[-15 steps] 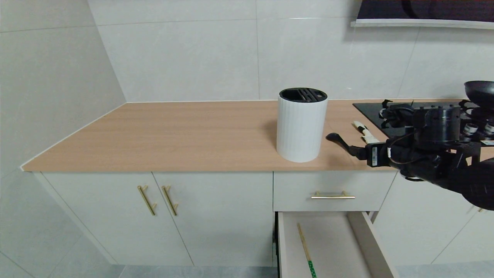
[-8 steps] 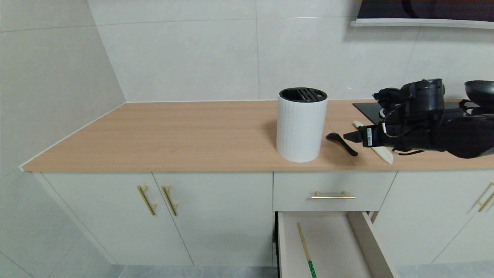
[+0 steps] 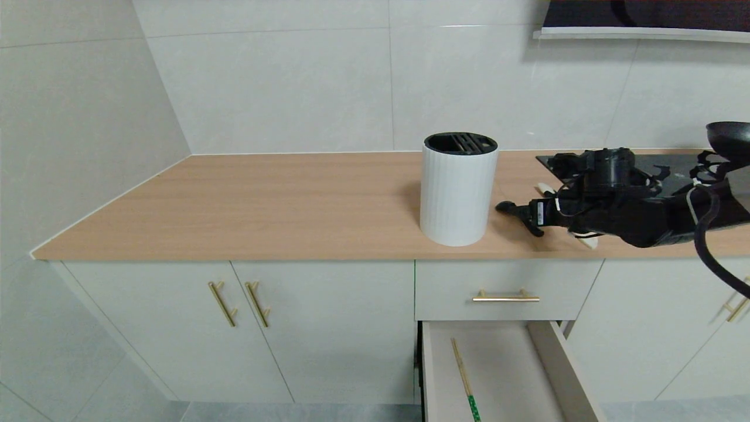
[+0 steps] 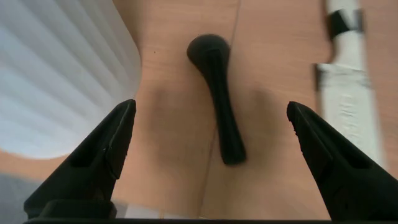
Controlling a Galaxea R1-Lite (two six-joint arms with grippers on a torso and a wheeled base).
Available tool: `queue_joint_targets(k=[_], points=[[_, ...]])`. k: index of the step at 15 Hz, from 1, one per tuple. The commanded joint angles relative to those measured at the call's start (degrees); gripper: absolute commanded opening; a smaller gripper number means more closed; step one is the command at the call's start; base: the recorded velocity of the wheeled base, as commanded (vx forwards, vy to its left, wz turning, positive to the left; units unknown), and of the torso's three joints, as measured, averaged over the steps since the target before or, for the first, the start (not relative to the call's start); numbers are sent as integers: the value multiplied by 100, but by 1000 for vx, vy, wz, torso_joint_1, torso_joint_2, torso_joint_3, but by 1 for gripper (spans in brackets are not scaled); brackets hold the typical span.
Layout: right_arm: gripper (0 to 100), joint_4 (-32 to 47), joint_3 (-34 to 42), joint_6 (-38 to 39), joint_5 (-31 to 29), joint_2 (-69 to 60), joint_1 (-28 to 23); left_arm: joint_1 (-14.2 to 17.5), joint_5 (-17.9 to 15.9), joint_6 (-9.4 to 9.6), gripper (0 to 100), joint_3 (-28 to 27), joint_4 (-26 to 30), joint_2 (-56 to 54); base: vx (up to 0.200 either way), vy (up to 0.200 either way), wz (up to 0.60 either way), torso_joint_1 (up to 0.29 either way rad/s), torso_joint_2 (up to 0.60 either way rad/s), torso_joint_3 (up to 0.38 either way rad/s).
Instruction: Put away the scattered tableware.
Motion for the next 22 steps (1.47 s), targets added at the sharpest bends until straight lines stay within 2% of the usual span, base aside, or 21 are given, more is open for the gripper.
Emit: queue_joint_targets(k=[1,18,19,22], points=[[100,-54,-208,-14,24,453,-5,1,1,-1,100,0,-1,2,0,0,0,0,0,0],[100,-177,-463,-31,-108,866,-84,1,1,-1,100,0,-1,2,0,0,0,0,0,0],[0,-177,-463,-31,-108,866,-84,1,1,-1,100,0,-1,2,0,0,0,0,0,0],[0,-177,-489,-31,-117,857,-84,1,1,-1,100,0,-1,2,0,0,0,0,0,0]])
